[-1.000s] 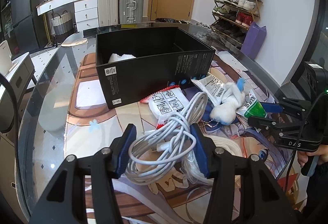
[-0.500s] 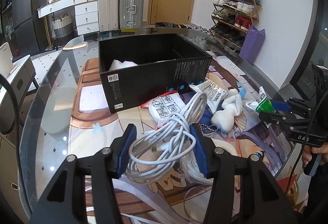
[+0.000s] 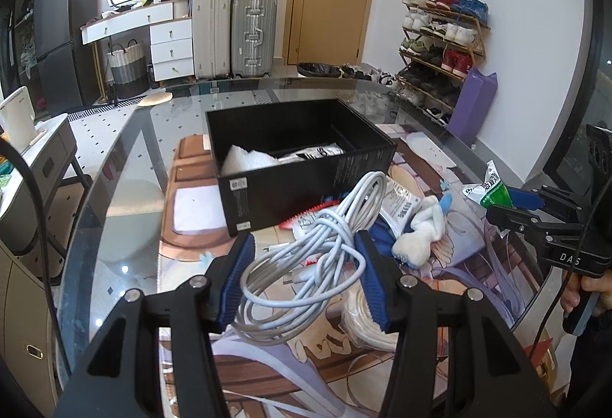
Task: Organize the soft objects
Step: 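Lift the cable coil and green packet over the black box with both tools, then open the left tool dropping the cable while the right tool releases the packet into the box, then move both tools back toward the plush toy and white-red packet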
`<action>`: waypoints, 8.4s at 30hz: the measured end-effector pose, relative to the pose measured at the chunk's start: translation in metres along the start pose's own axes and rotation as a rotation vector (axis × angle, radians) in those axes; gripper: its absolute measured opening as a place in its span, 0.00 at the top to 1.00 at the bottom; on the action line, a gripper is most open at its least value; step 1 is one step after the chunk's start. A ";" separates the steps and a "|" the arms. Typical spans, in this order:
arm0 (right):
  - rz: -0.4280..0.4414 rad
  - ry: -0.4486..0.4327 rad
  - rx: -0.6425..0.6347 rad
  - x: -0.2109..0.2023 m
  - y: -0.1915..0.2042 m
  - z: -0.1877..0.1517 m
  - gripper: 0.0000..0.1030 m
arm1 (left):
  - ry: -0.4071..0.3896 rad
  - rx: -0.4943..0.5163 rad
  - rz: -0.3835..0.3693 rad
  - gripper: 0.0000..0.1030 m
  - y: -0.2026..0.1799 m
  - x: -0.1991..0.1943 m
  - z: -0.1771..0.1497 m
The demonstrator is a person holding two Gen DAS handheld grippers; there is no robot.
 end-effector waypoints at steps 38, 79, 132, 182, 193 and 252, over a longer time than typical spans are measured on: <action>0.070 -0.084 -0.110 0.001 0.044 0.080 0.54 | -0.072 -0.030 0.083 0.49 0.026 -0.004 0.051; 0.096 -0.101 -0.130 0.024 0.049 0.134 0.54 | -0.055 -0.024 0.115 0.49 0.028 0.032 0.095; 0.070 0.028 -0.231 0.109 0.060 0.146 0.54 | 0.037 -0.034 0.122 0.51 0.041 0.095 0.109; 0.039 -0.047 -0.056 0.044 0.007 0.076 0.01 | 0.020 -0.059 0.161 0.00 0.034 0.043 0.055; 0.031 -0.002 -0.079 0.044 0.009 0.054 0.01 | 0.044 -0.048 0.171 0.00 0.024 0.045 0.037; 0.132 0.209 0.024 0.092 -0.012 0.017 0.22 | 0.185 -0.037 0.116 0.00 -0.005 0.087 0.007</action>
Point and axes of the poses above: each gripper's, at about its wrist camera, not at the fingertips, and x roughly the way its jaws point, y to its left, z to its top, the point moved 9 cm from there along x, roughly the way its jaws point, and after that the axes turned 9 degrees about y, right-handed, at the moved point
